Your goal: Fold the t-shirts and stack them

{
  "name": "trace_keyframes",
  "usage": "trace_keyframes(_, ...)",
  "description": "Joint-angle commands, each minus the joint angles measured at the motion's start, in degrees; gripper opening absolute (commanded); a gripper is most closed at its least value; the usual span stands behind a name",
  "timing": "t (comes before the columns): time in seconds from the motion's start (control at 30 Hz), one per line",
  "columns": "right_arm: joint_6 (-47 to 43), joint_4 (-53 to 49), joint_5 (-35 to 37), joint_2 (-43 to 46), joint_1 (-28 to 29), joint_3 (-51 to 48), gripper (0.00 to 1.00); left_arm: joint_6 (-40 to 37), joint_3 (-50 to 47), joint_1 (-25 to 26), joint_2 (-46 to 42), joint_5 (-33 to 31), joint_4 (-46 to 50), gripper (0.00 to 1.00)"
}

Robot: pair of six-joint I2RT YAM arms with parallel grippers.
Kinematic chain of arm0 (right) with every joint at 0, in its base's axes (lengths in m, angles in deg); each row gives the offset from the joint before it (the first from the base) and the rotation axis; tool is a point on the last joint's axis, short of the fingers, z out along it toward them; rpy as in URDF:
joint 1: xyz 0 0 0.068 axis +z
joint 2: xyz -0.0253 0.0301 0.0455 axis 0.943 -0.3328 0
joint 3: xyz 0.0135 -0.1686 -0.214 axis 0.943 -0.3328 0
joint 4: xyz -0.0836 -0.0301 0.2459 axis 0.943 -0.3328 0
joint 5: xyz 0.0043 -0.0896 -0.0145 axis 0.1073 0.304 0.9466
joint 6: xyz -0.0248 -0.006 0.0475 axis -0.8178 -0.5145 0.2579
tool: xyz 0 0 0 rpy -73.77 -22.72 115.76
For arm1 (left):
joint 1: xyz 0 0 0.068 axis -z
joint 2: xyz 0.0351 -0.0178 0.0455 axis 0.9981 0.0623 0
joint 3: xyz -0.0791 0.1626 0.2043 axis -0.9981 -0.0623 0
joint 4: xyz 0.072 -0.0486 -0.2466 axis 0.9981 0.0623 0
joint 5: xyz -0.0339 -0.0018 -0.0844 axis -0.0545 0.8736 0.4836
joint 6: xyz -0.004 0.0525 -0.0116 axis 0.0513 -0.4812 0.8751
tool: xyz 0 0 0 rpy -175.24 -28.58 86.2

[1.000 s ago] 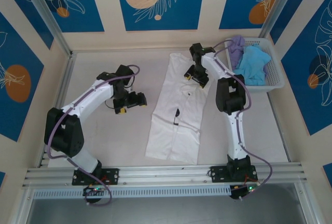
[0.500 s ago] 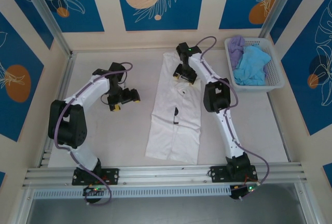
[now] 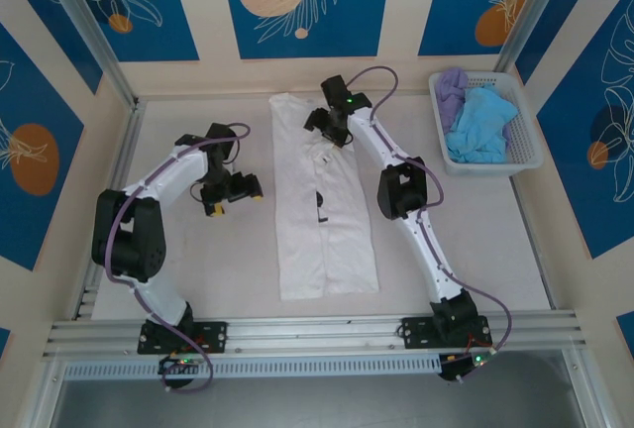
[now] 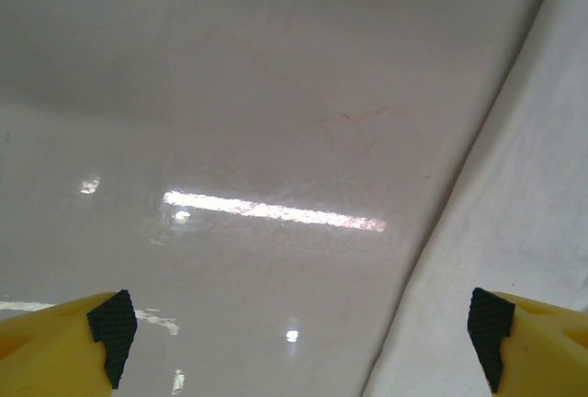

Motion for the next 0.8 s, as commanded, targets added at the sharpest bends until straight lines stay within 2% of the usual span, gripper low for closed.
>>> trace_keyframes(0.0,2.01,2.35,-2.85,-3.19,-1.88,1.39,0.81,-0.06,1.53,-0.82,1.72,-0.10,1.28,0.95)
trace_keyframes(0.13,-0.67,-0.75,-1.16,1.52,-2.18,0.08,0.84,-0.04,2.88,-0.83,1.64,1.85,1.27,0.95)
trace_keyframes(0.27,-1.55,-1.22,0.33,12.67,-1.24,-10.15,0.86,0.16,0.07,-0.59,-1.32,2.94,-0.36,0.96)
trace_keyframes(0.5,-1.08,-4.70,7.20,32.98,-0.04,-27.50,0.89,0.84,-7.98,1.17,-5.99,7.80,-4.87,0.96)
trace_keyframes(0.57,-1.11,-4.38,7.42,39.98,-0.04,-37.05,0.88,1.04,-8.50,2.27,-5.80,9.78,-5.41,0.95)
trace_keyframes(0.67,-1.43,0.19,5.82,53.48,-0.57,-57.62,0.88,2.50,-9.15,4.11,-5.38,13.74,-6.40,0.91)
trace_keyframes(0.77,-0.88,7.07,-1.69,66.07,-3.36,-79.97,0.85,5.10,-11.30,6.22,-5.42,17.27,-8.45,0.81)
